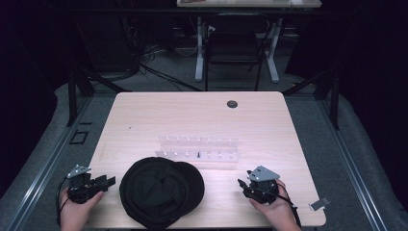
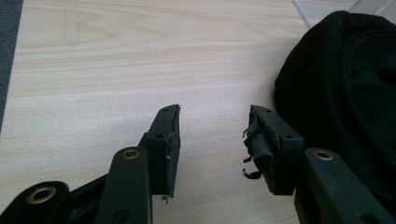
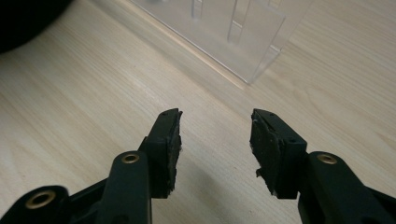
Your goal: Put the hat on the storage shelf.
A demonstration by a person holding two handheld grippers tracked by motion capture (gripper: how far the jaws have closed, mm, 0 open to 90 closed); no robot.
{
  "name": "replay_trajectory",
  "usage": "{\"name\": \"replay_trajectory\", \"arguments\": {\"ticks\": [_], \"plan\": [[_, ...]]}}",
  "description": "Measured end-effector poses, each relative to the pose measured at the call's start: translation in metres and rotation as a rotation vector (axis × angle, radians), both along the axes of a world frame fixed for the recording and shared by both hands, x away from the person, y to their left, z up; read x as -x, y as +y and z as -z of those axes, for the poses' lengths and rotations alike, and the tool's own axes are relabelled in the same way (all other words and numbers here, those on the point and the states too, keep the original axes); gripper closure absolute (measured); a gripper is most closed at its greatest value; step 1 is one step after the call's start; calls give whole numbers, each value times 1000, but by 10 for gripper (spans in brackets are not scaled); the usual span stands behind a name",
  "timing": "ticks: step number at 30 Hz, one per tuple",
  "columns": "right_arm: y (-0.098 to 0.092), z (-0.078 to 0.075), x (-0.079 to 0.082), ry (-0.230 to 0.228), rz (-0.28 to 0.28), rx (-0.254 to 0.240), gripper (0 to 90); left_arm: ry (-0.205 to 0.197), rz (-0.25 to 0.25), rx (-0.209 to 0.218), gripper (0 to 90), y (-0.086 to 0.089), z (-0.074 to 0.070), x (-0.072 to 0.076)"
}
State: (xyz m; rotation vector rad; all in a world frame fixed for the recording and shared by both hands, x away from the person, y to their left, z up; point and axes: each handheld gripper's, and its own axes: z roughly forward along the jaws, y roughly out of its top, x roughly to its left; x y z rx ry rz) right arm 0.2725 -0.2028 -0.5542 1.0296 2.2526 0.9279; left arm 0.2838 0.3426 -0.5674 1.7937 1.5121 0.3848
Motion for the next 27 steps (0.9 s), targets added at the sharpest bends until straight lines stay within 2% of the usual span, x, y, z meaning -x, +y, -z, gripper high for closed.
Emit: {"name": "replay_trajectory", "arguments": {"ticks": [5, 9, 10, 12, 14, 19, 24, 26, 27], "plan": [[2, 1, 1, 7, -6, -18, 526, 28, 10, 16, 539, -2, 0, -1], [4, 1, 3, 4, -27, -34, 536, 27, 9, 26, 516, -2, -1, -1], [4, 1, 3, 8, -32, -36, 537, 16, 0, 30, 514, -2, 0, -1], [6, 0, 3, 13, -38, -49, 537, 23, 0, 40, 502, 0, -1, 0], [9, -2, 3, 15, -53, -78, 525, 11, -7, 62, 489, 1, -2, 1], [20, -14, 4, 12, -110, -141, 500, 31, 16, 65, 480, 1, -8, 2], [29, -25, 2, 17, -134, -173, 485, 48, 22, 89, 519, 3, -17, 3], [31, -27, 1, 23, -137, -178, 499, 60, 25, 90, 530, 3, -20, 3], [32, -28, 1, 23, -140, -164, 519, 66, 31, 87, 533, 3, -21, 4]]}}
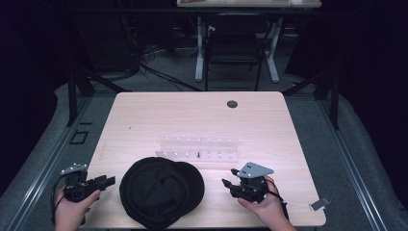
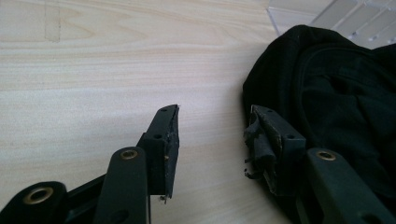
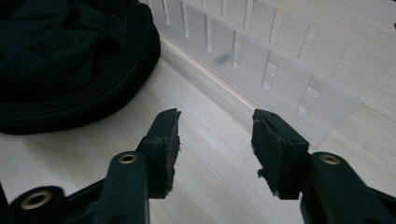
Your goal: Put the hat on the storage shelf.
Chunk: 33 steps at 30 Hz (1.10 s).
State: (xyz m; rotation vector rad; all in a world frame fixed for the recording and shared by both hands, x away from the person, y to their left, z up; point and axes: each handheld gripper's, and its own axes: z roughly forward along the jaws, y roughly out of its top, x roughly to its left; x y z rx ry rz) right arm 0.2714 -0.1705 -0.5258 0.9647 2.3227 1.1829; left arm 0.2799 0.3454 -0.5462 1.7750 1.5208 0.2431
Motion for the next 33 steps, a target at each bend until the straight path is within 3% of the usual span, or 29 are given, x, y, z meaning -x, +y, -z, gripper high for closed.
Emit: {"name": "replay_trajectory", "arguments": {"ticks": [3, 6, 12, 24, 32, 33], "plan": [[4, -1, 0, -10, -2, 16, 579, 27, 21, 7, 546, -2, -2, 2], [7, -2, -1, 19, -19, 16, 652, 54, 48, 11, 559, -5, -4, 4], [17, -6, 2, 21, -63, 18, 730, 76, 77, 43, 559, -10, -11, 4], [33, -4, 8, 25, -112, 21, 765, 104, 91, 83, 652, -19, -7, 3], [41, -3, 9, 21, -124, 4, 764, 132, 106, 62, 641, -22, -8, 1], [42, -3, 9, 20, -128, 5, 782, 149, 109, 60, 642, -23, -9, 0]]}}
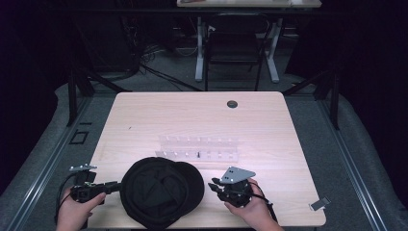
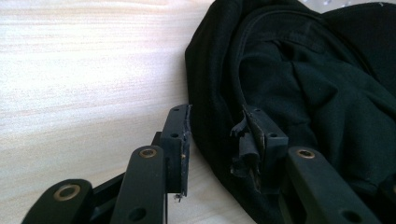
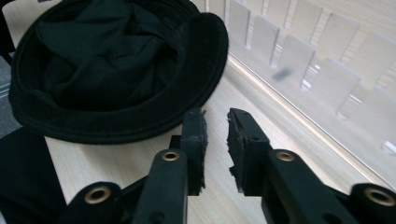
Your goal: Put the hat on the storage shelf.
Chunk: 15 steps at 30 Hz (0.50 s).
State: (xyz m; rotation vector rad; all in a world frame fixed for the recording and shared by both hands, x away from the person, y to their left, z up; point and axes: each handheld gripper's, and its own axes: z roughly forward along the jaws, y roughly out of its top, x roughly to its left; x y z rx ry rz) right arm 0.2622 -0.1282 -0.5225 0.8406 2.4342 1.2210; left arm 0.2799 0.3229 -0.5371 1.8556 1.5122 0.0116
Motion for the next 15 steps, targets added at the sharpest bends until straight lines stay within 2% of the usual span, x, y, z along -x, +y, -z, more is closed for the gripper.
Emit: {"name": "replay_trajectory", "arguments": {"ticks": [3, 4, 6, 7, 8, 11, 15], "plan": [[4, -1, 1, 5, -13, -3, 813, 23, 5, 4, 648, 0, 0, -2], [7, -2, 1, 8, -20, 1, 819, 47, 9, 5, 660, -2, 0, -5], [9, -2, 2, 9, -26, 0, 820, 73, 14, 1, 661, -3, 0, -7], [9, -2, 2, 9, -26, 0, 820, 73, 14, 1, 664, -3, 0, -7], [10, -2, 2, 5, -23, -4, 820, 98, 15, -1, 664, -4, 0, -10], [11, -3, 2, -3, -29, -11, 817, 121, 14, -5, 664, -4, -1, -13], [11, -2, 3, 3, -33, -10, 808, 173, 16, -18, 663, -5, -2, -18]]}}
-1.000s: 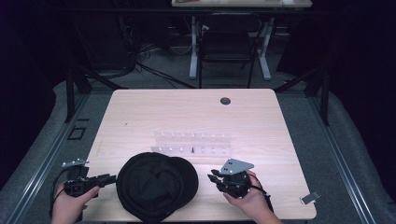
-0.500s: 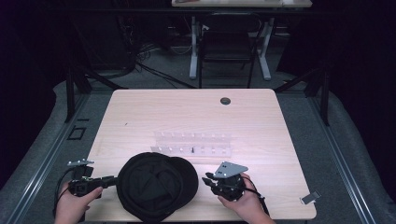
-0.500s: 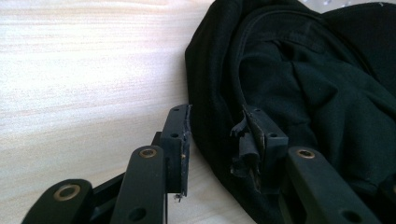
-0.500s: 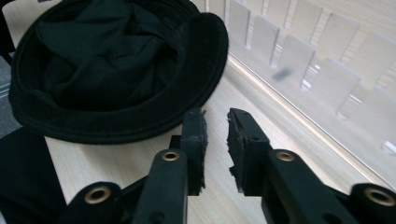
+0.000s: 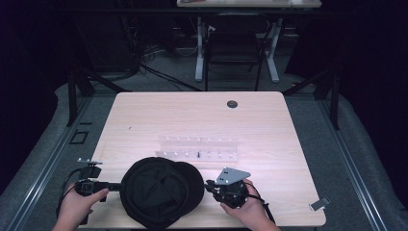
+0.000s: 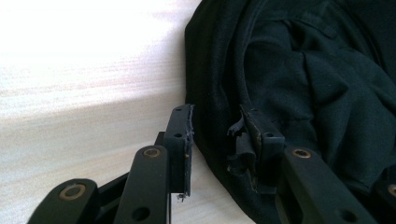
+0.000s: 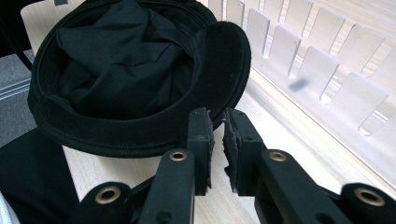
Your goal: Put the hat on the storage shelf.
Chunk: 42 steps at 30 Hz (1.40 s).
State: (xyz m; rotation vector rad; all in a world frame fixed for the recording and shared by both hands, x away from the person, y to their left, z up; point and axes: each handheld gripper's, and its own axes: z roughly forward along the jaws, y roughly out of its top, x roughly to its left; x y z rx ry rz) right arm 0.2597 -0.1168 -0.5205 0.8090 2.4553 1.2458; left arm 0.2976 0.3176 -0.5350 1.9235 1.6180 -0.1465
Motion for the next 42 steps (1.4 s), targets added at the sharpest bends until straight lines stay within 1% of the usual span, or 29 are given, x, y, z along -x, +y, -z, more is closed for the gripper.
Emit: {"name": "replay_trajectory", "arguments": {"ticks": [4, 5, 6, 7, 8, 10, 13, 14, 15, 17, 18, 19, 21, 22, 25, 26, 27, 28, 29, 31, 32, 36, 41, 42], "plan": [[2, 2, 1, 3, -7, 8, 808, 45, 3, -9, 661, -1, 0, -5], [2, 2, 1, 2, -9, 10, 808, 53, -2, -11, 661, -2, 0, -6], [2, 2, 1, 3, -13, 10, 808, 55, 3, -18, 661, -3, 0, -7], [3, 3, 1, 4, -13, 10, 808, 67, -1, -19, 663, -4, 0, -8], [3, 3, 1, 4, -15, 13, 808, 63, 1, -32, 663, -5, 0, -9], [3, 4, 1, 7, -16, 15, 808, 82, -5, -36, 666, -7, 0, -11], [4, 5, 1, 9, -18, 17, 808, 95, -8, -39, 674, -8, 1, -13], [5, 5, 1, 9, -19, 17, 808, 94, -4, -48, 675, -8, 2, -13], [5, 6, 1, 8, -20, 19, 808, 105, -16, -48, 676, -10, 2, -14], [5, 7, 1, 11, -18, 23, 807, 113, -4, -64, 678, -10, 4, -15], [5, 7, 1, 10, -17, 24, 807, 119, -8, -67, 678, -10, 6, -16], [5, 7, 1, 10, -18, 24, 807, 128, -21, -58, 678, -11, 7, -16], [5, 7, 1, 9, -17, 25, 806, 128, -13, -61, 689, -11, 10, -17], [4, 7, 1, 9, -16, 28, 806, 124, -5, -69, 697, -11, 11, -17], [3, 7, 1, 12, -11, 22, 805, 131, -8, -60, 713, -12, 12, -17], [3, 7, 0, 11, -8, 21, 804, 128, -1, -67, 716, -12, 13, -18], [3, 8, 0, 11, -8, 20, 803, 130, -11, -61, 717, -13, 13, -17], [3, 8, 0, 10, -9, 20, 803, 132, -16, -65, 719, -14, 13, -17], [3, 8, 0, 12, -9, 23, 803, 127, -8, -75, 723, -14, 14, -17], [3, 8, 0, 14, -10, 21, 800, 128, -11, -83, 733, -16, 14, -17], [3, 8, 0, 13, -10, 21, 799, 121, 5, -94, 738, -16, 14, -18], [1, 8, -1, 10, -3, 14, 791, 129, -6, -74, 783, -18, 15, -18], [-3, 6, -1, 7, 8, 0, 787, 131, -2, -74, 824, -20, 14, -18], [-4, 5, -1, 8, 10, 0, 785, 131, 9, -82, 831, -20, 13, -19]]}}
